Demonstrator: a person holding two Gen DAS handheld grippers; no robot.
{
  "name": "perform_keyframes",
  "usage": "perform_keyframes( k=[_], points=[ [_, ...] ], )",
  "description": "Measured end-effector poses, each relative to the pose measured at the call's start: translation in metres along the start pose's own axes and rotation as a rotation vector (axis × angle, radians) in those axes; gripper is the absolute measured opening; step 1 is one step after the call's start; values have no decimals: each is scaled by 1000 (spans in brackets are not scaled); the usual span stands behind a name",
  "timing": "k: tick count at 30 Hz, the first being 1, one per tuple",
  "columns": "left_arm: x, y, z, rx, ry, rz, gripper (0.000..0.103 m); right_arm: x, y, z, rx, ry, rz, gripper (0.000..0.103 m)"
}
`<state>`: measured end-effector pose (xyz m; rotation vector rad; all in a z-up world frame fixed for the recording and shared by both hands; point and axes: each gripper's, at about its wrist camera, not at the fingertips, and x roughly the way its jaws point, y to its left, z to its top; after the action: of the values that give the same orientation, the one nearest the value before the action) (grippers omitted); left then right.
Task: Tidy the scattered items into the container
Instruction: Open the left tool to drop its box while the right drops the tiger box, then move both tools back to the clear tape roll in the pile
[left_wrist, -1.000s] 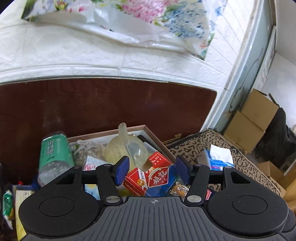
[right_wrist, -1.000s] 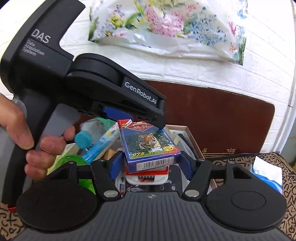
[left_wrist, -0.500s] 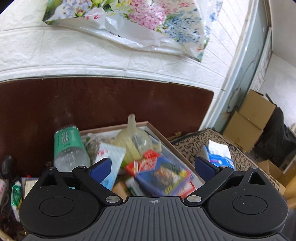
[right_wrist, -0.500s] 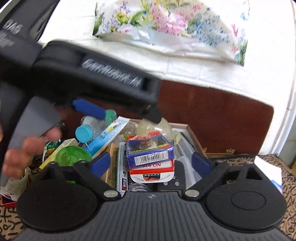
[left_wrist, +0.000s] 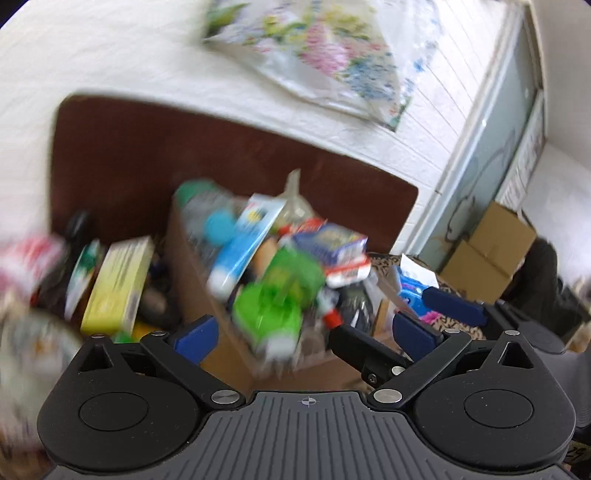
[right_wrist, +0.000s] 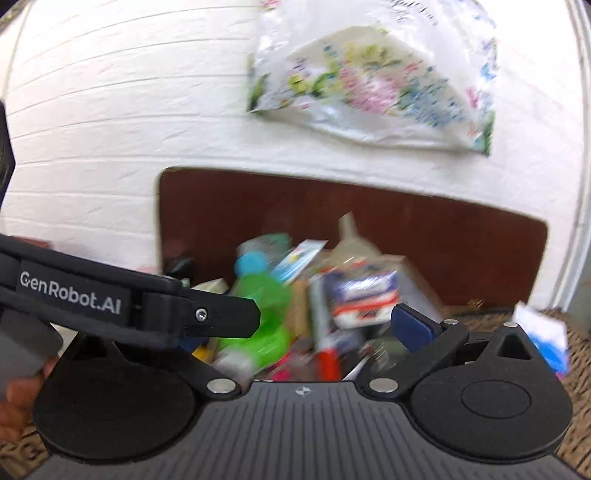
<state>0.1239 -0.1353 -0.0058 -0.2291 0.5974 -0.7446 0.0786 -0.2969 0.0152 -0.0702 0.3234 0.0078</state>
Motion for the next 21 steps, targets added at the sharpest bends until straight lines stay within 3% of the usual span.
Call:
perform_keyframes(
  k=[3,9,15,21],
  points=[
    [-21,20,-27,-90,-1,12,103,-6,21,-14,1,25,38,103],
    [-62,55,-68,-136,-14,110,103,-5,68,-39,13,111,148,103],
    [-91,95,-85,-177,-15,223,103,4,106,-55,20,175,219,103],
    [-97,127,-88,-216,10,258,96,16,128,-62,1,218,230,102]
  ],
)
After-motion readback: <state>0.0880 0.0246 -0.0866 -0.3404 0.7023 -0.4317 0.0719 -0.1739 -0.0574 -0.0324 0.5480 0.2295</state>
